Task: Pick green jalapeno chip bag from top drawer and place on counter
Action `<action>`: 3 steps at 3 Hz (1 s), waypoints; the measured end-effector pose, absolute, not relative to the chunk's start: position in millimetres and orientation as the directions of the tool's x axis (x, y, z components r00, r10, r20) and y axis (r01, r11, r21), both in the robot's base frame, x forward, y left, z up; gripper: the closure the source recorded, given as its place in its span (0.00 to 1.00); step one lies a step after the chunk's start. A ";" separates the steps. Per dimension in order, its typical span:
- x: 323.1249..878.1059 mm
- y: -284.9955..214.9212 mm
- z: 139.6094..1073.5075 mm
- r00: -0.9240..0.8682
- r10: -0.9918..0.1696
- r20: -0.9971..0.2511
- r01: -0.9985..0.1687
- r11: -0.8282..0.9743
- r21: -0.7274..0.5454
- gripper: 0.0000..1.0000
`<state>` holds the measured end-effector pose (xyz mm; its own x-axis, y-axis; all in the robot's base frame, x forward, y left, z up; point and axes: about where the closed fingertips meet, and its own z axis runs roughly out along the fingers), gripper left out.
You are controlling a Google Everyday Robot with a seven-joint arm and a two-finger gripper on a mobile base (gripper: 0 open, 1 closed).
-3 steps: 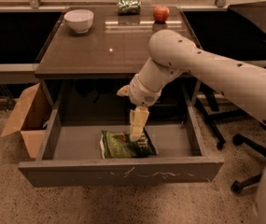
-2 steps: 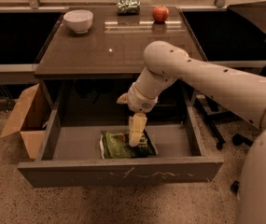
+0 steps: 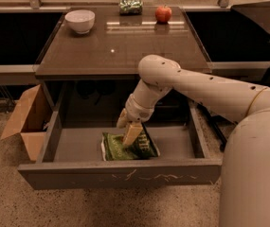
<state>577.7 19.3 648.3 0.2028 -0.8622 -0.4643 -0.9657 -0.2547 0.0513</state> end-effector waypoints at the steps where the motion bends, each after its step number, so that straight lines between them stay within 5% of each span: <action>1: 578.8 21.2 641.1 0.211 -0.859 -0.467 -0.962 -0.267 0.057 0.71; 2: 578.8 21.2 641.1 0.211 -0.859 -0.467 -0.962 -0.267 0.057 0.93; 3: 577.9 12.7 680.5 0.248 -0.817 -0.520 -0.963 -0.265 -0.043 1.00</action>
Offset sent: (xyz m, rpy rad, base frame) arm 0.0088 -0.0073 0.0715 0.1576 -0.1580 0.0137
